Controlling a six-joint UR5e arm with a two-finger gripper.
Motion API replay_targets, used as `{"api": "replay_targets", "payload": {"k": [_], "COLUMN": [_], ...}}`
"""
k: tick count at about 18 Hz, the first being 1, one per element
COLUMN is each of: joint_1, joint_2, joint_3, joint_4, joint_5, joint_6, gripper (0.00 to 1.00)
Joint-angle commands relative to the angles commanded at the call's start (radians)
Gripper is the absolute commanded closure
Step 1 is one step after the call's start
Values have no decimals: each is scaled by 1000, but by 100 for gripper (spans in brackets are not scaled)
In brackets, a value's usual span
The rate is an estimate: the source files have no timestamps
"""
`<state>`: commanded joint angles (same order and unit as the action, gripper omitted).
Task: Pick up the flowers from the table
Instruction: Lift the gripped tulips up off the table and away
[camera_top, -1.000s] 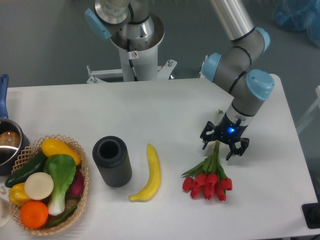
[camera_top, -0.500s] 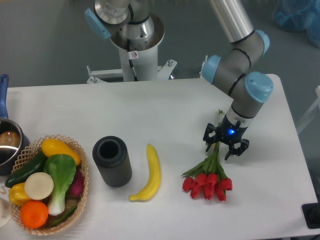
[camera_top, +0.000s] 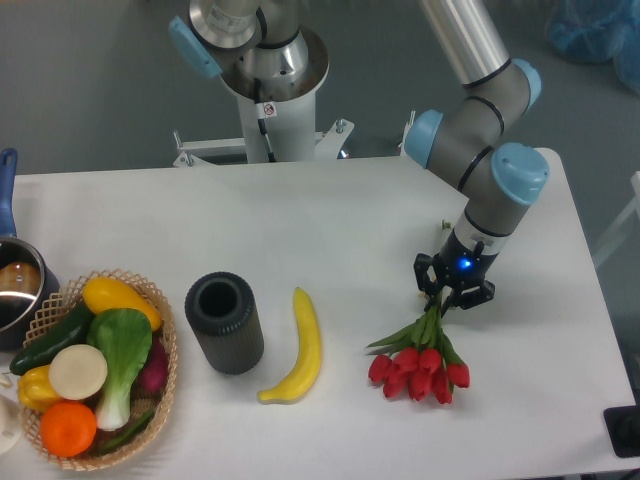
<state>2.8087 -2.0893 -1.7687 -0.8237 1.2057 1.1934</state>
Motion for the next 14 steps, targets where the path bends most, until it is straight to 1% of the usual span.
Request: {"api": "replay_targets", "payload": {"k": [2,9,14], "joint_1": [0,5,11], "joint_2": [2,32,80], "joint_3": [0,6,52], "joint_4": [0,2,0], "joint_5": [0,-3,-18], "joint_6": [0,0,-5], "gripper": [84,84,84]}}
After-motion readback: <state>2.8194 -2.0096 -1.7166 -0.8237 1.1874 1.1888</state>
